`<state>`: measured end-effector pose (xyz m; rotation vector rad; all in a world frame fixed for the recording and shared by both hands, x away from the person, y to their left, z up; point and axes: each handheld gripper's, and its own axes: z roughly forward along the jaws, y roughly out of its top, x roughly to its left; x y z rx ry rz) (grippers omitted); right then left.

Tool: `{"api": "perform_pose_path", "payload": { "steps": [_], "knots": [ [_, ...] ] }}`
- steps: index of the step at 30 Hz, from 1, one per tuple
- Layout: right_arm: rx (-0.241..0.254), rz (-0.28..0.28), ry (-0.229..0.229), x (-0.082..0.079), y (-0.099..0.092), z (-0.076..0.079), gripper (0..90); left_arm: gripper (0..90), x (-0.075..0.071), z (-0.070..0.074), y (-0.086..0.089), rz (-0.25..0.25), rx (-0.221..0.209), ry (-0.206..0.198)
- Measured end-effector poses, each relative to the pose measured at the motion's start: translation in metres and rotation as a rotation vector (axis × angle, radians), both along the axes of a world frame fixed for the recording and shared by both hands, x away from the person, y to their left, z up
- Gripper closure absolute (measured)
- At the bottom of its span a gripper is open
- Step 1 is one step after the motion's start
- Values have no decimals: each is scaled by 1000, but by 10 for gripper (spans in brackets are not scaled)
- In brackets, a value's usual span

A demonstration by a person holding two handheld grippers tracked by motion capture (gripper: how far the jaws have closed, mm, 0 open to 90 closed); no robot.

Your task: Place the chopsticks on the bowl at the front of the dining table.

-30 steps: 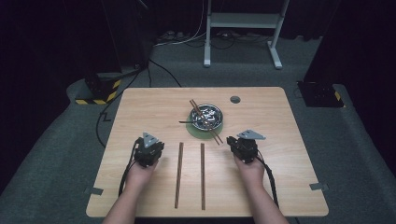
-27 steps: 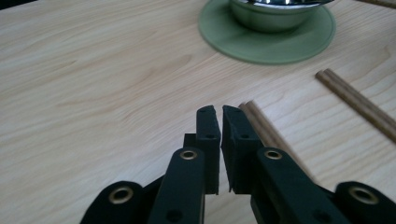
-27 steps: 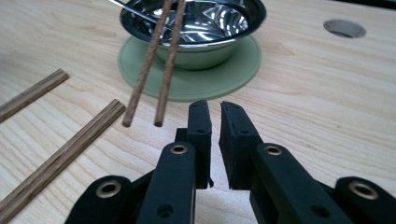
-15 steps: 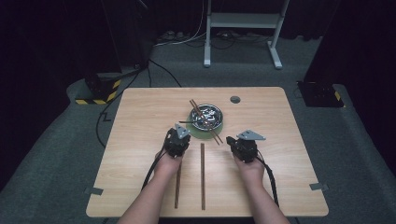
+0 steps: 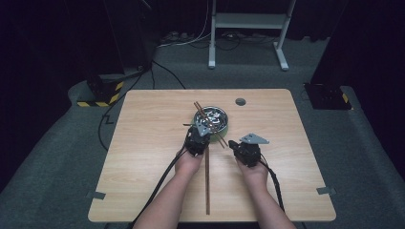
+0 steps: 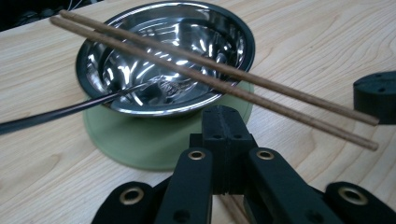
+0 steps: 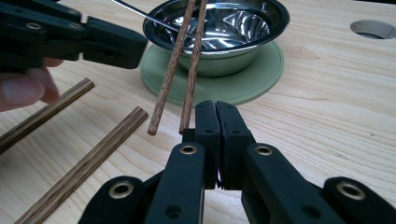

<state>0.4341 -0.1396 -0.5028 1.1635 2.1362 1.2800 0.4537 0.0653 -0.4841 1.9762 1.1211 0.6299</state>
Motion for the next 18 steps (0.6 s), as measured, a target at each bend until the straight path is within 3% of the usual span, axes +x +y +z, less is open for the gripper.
{"api": "perform_pose_path", "payload": {
  "steps": [18],
  "knots": [
    [-16,47,-6,-3,5,-1,863,896,4,-5,-3,-7,-19,16]
  ]
}}
